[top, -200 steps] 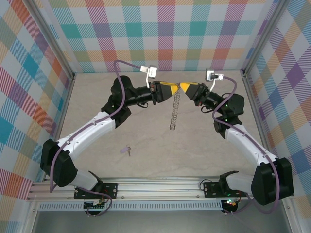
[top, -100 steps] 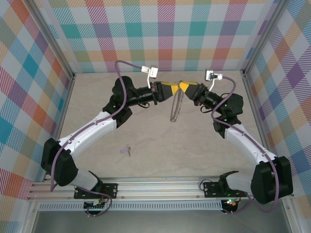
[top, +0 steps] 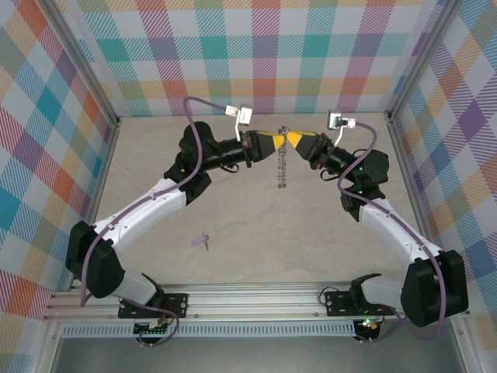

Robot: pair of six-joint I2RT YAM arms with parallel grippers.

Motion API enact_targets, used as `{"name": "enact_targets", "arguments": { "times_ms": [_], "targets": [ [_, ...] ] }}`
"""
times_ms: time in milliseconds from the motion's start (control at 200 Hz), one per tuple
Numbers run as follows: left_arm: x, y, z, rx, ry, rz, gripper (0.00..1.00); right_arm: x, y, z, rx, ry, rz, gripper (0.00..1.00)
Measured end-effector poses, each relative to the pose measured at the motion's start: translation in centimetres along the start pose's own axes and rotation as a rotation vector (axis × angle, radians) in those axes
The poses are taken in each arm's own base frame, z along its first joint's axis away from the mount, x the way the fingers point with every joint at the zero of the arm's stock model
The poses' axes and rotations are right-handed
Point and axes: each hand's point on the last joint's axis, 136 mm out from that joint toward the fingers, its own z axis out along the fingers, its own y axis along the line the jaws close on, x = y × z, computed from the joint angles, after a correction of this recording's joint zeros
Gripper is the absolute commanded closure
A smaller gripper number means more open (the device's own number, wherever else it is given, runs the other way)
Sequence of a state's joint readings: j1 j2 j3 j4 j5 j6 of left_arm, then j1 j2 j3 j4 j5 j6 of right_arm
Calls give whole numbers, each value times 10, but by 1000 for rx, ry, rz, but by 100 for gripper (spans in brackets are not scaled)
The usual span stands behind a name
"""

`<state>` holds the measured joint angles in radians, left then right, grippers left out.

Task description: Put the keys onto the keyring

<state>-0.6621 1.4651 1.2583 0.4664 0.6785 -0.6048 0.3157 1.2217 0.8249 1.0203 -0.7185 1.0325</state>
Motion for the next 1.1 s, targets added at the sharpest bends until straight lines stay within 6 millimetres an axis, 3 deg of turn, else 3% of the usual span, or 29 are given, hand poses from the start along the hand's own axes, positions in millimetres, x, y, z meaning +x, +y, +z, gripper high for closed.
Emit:
{"name": "enact_targets", "arguments": {
  "times_ms": [440, 555, 650, 880, 1100],
  "targets": [
    [2, 3, 0, -12, 9, 25, 100, 2, -3, 0, 9, 10, 13, 100],
    [5, 8, 0, -36, 16, 49, 100, 5, -6, 0, 22, 21, 25, 56],
    [10, 17, 0, -77, 30, 79, 100, 9, -10, -2, 55, 38, 31, 40],
    [14, 33, -15, -217, 41, 199, 100, 10, 10, -17, 130, 52, 8, 26],
    [-9, 39, -53, -390, -49, 326, 100, 26, 23, -46, 249, 80, -6, 23]
  ]
}}
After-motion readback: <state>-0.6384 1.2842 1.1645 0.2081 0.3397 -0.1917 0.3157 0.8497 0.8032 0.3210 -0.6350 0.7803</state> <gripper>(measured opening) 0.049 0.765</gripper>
